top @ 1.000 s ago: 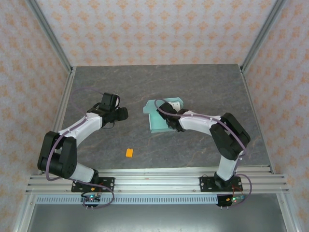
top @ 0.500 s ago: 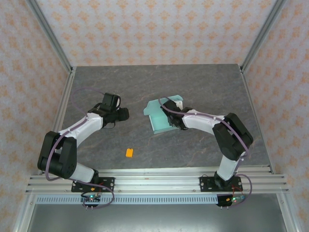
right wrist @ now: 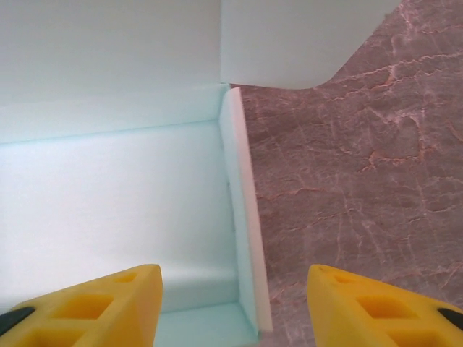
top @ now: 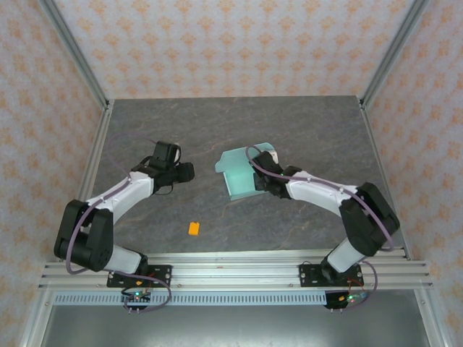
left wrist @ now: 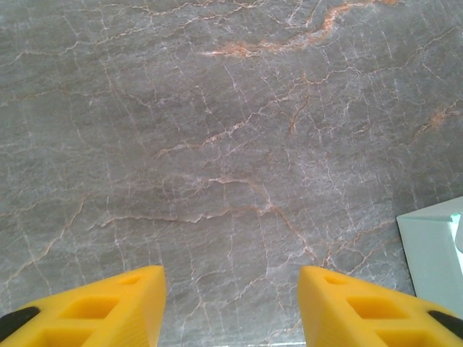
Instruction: Fold the paper box
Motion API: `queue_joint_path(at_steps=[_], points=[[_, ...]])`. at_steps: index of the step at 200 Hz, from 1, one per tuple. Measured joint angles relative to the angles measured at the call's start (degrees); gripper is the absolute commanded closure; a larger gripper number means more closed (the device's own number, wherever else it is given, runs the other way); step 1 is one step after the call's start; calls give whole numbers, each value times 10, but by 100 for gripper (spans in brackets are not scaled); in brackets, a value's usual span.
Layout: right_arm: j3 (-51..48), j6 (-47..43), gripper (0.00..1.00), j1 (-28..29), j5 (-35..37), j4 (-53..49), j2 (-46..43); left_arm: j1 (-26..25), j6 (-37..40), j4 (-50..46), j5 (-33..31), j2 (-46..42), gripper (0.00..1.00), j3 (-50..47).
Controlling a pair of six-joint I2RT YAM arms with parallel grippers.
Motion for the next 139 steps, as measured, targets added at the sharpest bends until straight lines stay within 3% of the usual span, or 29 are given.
queue_joint_path(at_steps=[43, 65, 95, 139], points=[[-74, -29, 44, 33, -56, 43, -124, -9, -17, -28, 20, -70, 46, -45], [-94, -38, 41, 43, -72, 63, -167, -63, -39, -78, 9, -113, 43, -68], [-94, -47, 36, 42, -76, 78, -169, -148, -78, -156, -14, -159, 39, -91], [-66, -64, 30, 42, -78, 75, -129, -200, -114, -231, -31, -186, 35, -103]])
